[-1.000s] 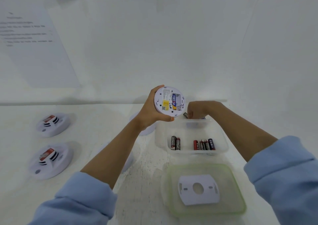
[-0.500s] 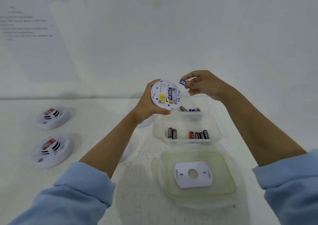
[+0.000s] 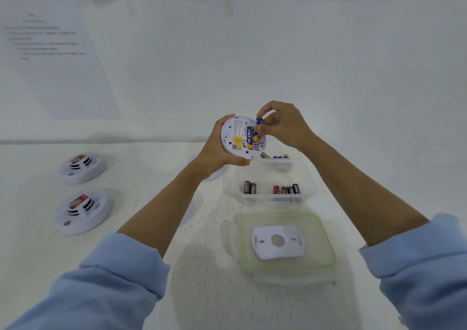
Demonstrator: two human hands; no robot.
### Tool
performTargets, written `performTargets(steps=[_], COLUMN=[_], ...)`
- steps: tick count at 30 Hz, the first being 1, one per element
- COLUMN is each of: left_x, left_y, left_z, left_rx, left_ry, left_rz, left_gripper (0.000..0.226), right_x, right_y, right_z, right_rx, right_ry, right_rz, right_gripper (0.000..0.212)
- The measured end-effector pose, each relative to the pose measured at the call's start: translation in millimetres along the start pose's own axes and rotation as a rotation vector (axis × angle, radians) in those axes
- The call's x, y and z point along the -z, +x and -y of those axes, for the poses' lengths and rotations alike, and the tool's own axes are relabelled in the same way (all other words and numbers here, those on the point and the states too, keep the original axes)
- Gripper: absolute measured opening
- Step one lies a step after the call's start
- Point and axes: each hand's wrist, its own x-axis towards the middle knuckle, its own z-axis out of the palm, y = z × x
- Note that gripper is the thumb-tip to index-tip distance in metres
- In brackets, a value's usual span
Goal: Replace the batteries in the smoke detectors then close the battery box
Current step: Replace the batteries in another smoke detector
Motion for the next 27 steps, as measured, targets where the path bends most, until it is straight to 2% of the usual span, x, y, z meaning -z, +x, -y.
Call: performTargets(steps=[4,8,11,15,20,22,25,27], left_x=[-2,-2,-2,-2,-3,-5,-7,-8], left_y=[-2,-3,-3,-3,-3,-2,-1,-2], left_z=[-3,-3,-3,-3,-5,-4,-1,-1], left_rx=[-0.004,0.002,0.008,0.000,0.010,0.019,0.019,0.018], left_ry=[0.010,-0.003,0.003,0.022,-0.008,-0.017,-0.013,-0.019], left_rz=[0.001,-0.005,-0.014,-0.012,0.007,0.018,0.031,0.041], left_gripper=[0.096,0.094,0.093,0.096,0.097,0.099,0.099,0.098], right_x=[-3,-3,1,12,20,17,13,9], right_y=[-2,-3,-2,-2,4,8,12,11], right_z=[-2,-1,0,4,14,17,17,15], right_rx=[0.044,0.055,0.061,0.117,0.146,0.164,0.205,0.237], right_ry=[-0.057,-0.006,0.040,-0.207,-0.428,-0.516,-0.552,-0.501], right_rz=[-0.015,-0.047,0.025,0.088,0.195,0.234,0.252,0.207], right_gripper=[0.018,0.020,0.027,0.035,0.014,0.012,0.016,0.026])
